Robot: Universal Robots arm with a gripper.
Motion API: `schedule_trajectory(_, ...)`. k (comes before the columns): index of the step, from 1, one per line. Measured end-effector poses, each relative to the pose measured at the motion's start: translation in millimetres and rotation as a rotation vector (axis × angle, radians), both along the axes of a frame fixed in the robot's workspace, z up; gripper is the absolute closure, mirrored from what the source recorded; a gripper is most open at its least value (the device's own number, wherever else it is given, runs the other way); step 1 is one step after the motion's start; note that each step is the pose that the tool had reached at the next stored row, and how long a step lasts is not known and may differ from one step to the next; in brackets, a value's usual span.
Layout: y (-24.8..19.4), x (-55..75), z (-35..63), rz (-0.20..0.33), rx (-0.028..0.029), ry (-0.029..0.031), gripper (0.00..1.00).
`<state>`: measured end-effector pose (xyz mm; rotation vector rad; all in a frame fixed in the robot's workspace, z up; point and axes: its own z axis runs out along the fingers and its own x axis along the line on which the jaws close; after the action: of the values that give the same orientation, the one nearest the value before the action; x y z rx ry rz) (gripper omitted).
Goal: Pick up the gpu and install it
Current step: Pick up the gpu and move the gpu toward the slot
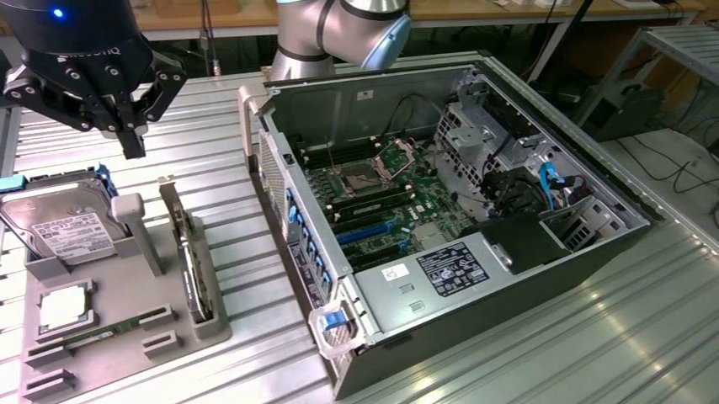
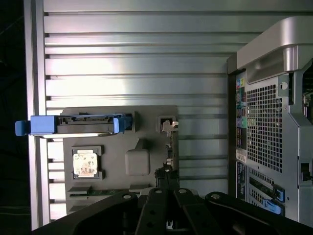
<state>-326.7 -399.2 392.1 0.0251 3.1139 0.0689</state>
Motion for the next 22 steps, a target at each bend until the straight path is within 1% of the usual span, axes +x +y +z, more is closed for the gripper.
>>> schedule_trajectory(10,0.0,0.0,0.0,0.000,0.0000,0.0000,0.89)
schedule_trajectory(11,0.0,0.0,0.0,0.000,0.0000,0.0000,0.83)
schedule_trajectory(12,0.0,0.0,0.0,0.000,0.0000,0.0000,0.71)
schedule_trajectory(13,0.0,0.0,0.0,0.000,0.0000,0.0000,0.71)
schedule_trajectory(14,0.0,0.0,0.0,0.000,0.0000,0.0000,0.64)
schedule_trajectory(15,0.0,0.0,0.0,0.000,0.0000,0.0000,0.64)
schedule_trajectory(16,0.0,0.0,0.0,0.000,0.0000,0.0000,0.58)
schedule_trajectory(19,-1.1,-0.1,-0.1,0.000,0.0000,0.0000,0.58)
schedule_trajectory(22,-5.6,0.0,-0.9,0.000,0.0000,0.0000,0.58)
